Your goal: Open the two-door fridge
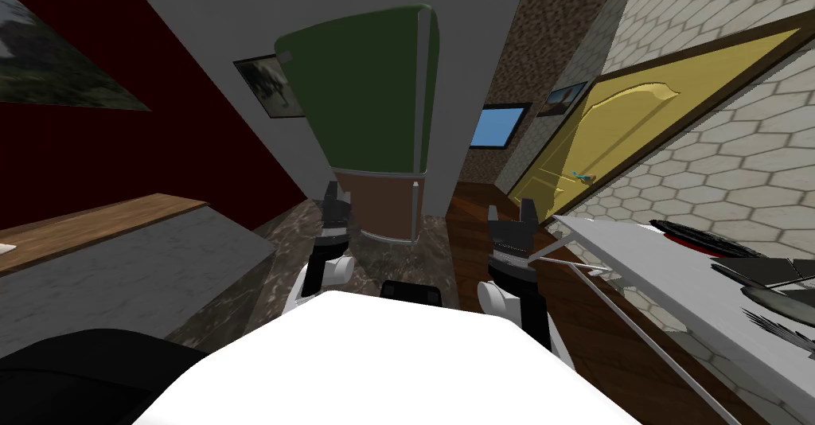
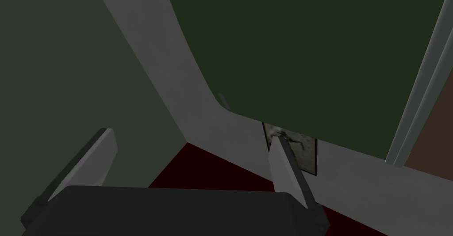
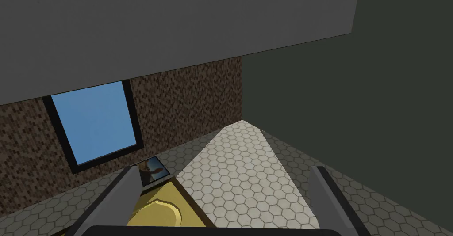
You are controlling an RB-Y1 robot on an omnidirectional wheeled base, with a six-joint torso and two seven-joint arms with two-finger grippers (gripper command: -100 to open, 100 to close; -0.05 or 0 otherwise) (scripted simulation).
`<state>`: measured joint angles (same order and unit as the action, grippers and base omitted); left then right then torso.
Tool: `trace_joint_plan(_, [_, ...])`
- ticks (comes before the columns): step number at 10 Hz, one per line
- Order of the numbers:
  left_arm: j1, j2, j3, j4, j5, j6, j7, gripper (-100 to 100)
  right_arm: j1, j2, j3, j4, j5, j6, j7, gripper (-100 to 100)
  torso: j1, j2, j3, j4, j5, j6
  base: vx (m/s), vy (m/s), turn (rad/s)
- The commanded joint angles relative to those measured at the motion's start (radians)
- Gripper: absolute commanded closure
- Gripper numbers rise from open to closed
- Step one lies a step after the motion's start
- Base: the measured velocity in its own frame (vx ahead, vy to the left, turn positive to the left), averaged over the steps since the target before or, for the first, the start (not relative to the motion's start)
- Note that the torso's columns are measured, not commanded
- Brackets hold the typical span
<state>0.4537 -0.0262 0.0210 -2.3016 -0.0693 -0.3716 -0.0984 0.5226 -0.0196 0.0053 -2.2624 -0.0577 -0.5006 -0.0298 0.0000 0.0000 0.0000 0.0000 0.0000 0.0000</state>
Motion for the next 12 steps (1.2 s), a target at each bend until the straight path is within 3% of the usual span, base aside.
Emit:
trace_joint_plan(1, [0.000, 0.000, 0.000, 0.000, 0.000, 0.000, 0.000, 0, 0.000, 0.000, 0.000, 0.000, 0.000, 0.000, 0.000, 0, 0.000, 0.040, -0.082, 0.041, 0.000, 0.000, 0.000, 0.000, 0.000])
trace_joint_plan(9, [0.000, 0.000, 0.000, 0.000, 0.000, 0.000, 0.000, 0, 0.000, 0.000, 0.000, 0.000, 0.000, 0.000, 0.000, 0, 0.000, 0.618, -1.234, 0.617, 0.000, 0.000, 0.000, 0.000, 0.000])
trace_joint_plan(10, [-0.008, 0.048, -0.001, -0.002, 0.000, 0.015, -0.002, -100, 0.000, 0.000, 0.000, 0.000, 0.000, 0.000, 0.000, 0, 0.000, 0.691, -1.382, 0.691, 0.000, 0.000, 0.014, -0.005, -0.012])
trace_joint_plan(12, [-0.027, 0.106, -0.004, -0.006, 0.000, 0.049, -0.006, -100, 0.000, 0.000, 0.000, 0.000, 0.000, 0.000, 0.000, 0, 0.000, 0.734, -1.471, 0.734, 0.000, 0.000, 0.022, -0.010, -0.022])
